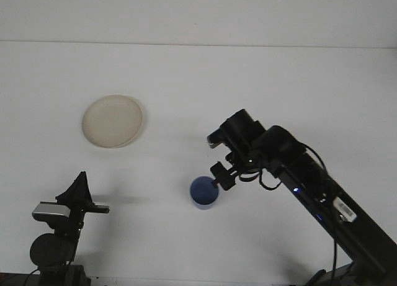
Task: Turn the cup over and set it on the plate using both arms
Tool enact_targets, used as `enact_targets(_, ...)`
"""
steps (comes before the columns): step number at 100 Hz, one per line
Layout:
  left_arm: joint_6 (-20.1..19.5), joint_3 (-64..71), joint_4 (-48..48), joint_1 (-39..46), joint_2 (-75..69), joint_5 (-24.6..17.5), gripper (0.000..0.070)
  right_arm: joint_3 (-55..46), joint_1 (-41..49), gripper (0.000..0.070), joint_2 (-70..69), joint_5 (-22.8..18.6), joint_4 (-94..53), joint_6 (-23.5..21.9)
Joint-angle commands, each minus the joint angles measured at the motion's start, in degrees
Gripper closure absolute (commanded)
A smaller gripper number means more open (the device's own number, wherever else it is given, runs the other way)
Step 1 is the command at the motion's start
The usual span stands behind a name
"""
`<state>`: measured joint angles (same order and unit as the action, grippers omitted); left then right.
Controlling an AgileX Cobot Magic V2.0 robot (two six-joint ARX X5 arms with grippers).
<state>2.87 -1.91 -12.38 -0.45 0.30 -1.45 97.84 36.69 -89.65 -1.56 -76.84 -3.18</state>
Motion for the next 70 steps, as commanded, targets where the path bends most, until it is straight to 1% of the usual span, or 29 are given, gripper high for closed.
enact_targets(1,-0.31,1.09,-0.59,0.02,-0.07,-0.04,0.0690,1.42,-2.47,0.0236,0.81,0.09,-1.55,1.97)
enact_targets(14,-0.31,1.09,-0.59,0.02,-0.07,-0.04,0.0689,0.92,-9.51,0.0236,5.25,0.11,-1.57,4.55)
enact_targets(33,-0.31,1.09,-0.59,0.02,-0.07,-0.07,0.0689,-4.09,-19.15,0.0236,13.20,0.11,0.61,5.05)
enact_targets(51,-0.28,1.09,-0.59,0.02,-0.07,-0.07,0.0689,-15.58,-27.34,0.0236,23.54,0.07,5.86,5.20)
enact_targets(70,-0.28,1.09,-0.59,0.02,-0.07,-0.07,0.0690,-30.99,-30.75,0.0236,36.30,0.11,13.27,5.11)
